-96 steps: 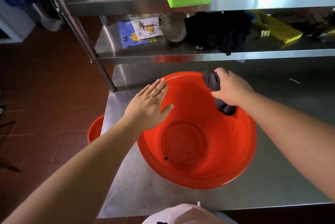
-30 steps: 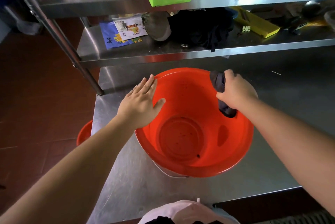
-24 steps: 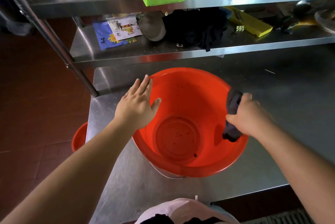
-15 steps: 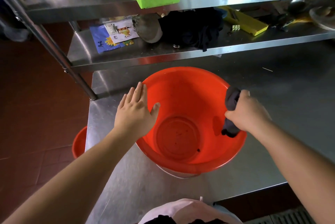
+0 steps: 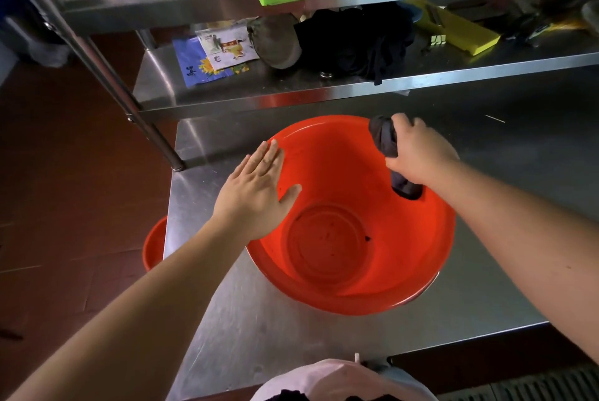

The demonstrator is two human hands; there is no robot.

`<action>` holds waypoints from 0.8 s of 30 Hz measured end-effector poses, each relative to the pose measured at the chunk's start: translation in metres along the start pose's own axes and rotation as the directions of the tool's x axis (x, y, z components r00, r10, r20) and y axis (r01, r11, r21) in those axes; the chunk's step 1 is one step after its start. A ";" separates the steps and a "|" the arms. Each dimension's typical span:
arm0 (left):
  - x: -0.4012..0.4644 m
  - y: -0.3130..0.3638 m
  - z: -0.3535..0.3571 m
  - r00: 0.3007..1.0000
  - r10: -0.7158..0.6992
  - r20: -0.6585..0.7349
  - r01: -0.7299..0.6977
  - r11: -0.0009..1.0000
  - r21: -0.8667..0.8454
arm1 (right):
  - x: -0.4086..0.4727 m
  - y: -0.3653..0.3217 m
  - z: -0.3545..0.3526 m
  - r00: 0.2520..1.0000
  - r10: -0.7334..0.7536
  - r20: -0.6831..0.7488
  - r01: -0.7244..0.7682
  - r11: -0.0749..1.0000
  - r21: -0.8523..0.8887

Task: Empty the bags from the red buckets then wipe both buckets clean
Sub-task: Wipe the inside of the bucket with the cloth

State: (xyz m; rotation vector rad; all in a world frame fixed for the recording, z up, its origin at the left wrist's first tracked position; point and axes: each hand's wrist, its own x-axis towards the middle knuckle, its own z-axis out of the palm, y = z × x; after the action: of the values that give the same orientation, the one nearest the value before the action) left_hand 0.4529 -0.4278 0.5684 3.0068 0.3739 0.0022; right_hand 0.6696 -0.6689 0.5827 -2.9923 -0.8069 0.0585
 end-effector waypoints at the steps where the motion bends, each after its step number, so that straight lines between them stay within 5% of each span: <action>1: 0.000 0.001 0.000 1.000 -0.009 -0.004 0.009 1.000 -0.007 | -0.006 0.001 0.000 1.000 0.023 -0.002 -0.023 1.000 0.008; 5: -0.001 0.005 -0.001 0.999 -0.033 -0.030 0.032 0.998 -0.049 | -0.051 0.007 0.000 0.976 0.218 0.031 -0.219 0.974 0.052; 8: -0.001 0.005 0.003 0.998 -0.039 -0.045 0.036 0.998 -0.051 | -0.094 0.007 0.011 0.938 0.344 0.047 -0.340 0.937 -0.087; 12: 0.002 0.006 0.006 0.998 -0.027 -0.057 0.024 0.998 -0.052 | -0.108 0.005 0.016 0.919 0.392 0.050 -0.389 0.919 -0.062; 19: -0.025 0.030 0.002 0.981 -0.179 -0.078 0.174 0.982 -0.071 | -0.062 0.013 -0.001 0.974 0.224 0.019 -0.224 0.975 -0.008; 24: 0.004 0.010 -0.012 0.999 0.036 -0.019 -0.037 0.999 -0.010 | -0.029 -0.002 -0.005 1.000 0.013 0.017 -0.012 0.997 -0.075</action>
State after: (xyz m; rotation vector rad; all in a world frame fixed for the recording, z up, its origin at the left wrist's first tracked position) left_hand 0.4595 -0.4352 0.5816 3.0046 0.3197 0.0361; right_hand 0.6439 -0.6818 0.5887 -3.0712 -0.8097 0.0565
